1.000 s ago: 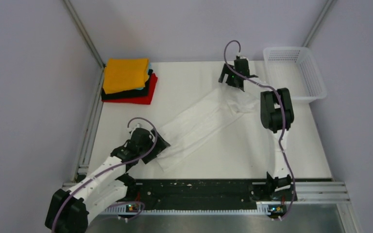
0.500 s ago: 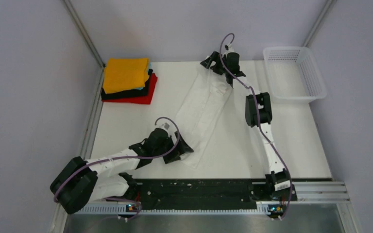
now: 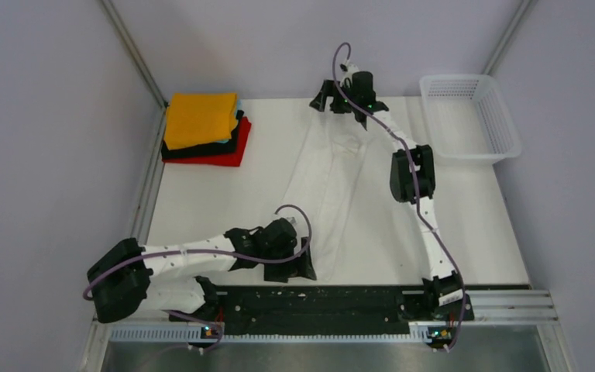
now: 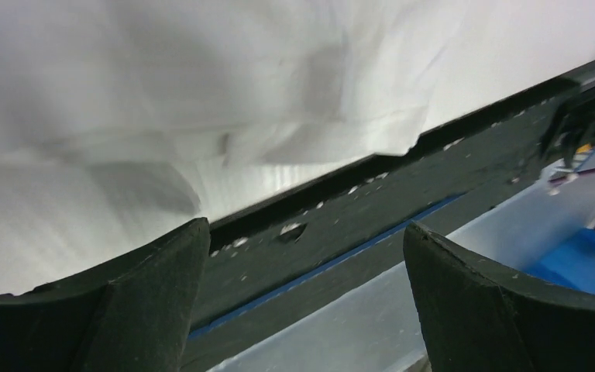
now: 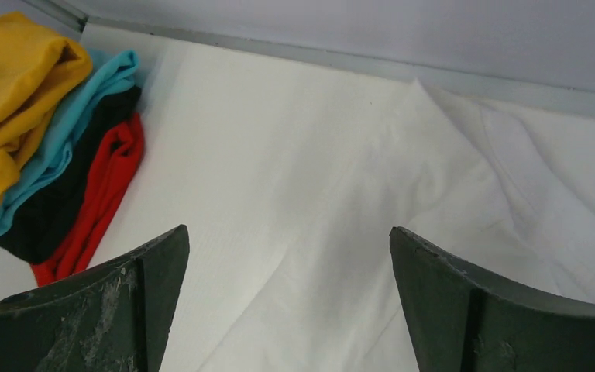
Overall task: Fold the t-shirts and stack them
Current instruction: Rotate the tshirt 80 degrees, then grab the bottom of the folded rectangular tshirt with both arms
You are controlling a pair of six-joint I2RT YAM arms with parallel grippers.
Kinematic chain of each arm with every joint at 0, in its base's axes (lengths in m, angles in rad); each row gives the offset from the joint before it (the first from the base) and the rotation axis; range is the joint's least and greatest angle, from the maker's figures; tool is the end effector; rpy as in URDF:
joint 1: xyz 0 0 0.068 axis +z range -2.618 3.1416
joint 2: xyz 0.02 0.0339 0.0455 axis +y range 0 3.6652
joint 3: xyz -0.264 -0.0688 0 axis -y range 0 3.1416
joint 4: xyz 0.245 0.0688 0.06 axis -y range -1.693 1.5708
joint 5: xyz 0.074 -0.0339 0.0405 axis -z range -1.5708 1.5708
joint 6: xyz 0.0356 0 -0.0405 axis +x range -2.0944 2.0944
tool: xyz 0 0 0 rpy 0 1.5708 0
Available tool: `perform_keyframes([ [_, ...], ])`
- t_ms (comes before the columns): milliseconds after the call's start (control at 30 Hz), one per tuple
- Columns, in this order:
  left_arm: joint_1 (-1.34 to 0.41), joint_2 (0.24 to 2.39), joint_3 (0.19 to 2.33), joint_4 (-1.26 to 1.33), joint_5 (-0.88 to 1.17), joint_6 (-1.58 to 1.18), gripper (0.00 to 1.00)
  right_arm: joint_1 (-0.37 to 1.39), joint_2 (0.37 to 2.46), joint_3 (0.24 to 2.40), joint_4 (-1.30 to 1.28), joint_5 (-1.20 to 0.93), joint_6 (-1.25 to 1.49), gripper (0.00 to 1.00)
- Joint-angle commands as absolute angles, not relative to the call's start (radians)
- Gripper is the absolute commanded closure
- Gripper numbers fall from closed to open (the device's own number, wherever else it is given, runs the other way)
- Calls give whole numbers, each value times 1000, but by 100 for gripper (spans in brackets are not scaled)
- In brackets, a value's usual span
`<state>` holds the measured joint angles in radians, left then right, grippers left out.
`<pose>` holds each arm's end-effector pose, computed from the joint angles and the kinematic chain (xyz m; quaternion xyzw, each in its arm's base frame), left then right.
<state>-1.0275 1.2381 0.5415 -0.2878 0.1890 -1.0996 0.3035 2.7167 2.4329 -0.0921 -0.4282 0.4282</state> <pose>0.1083 -0.1922 0.1611 -0.0071 0.9534 -0.2954 0.0608 0.5791 0.1969 0.1723 -0.0689 0.8138 0.3607 0.4505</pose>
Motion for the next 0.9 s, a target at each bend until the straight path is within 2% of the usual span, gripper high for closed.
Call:
perform_keyframes([
  [0,-1074,1110,654,-607,59,-1005,1,319,2423,2451,-199,-422,268,1],
  [133,-1078,1004,685,-726,-106,-1021,1,331,2245,2297,-270,-433,216,1],
  [267,-997,927,634,-805,-312,-1088,1,377,1994,1948,-297,-271,172,3],
  [400,-770,864,523,-638,-216,-1002,1,431,1732,1544,-236,-197,210,3],
  [500,-681,855,447,-502,-75,-949,2,501,1526,1255,-141,-119,249,3],
  [667,-672,910,400,-441,-33,-928,15,615,1335,959,-115,-19,364,3],
  [833,-669,958,351,-365,27,-932,40,746,1262,788,-107,43,433,5],
  [867,-669,966,347,-357,24,-930,43,776,1259,781,-128,55,425,6],
])
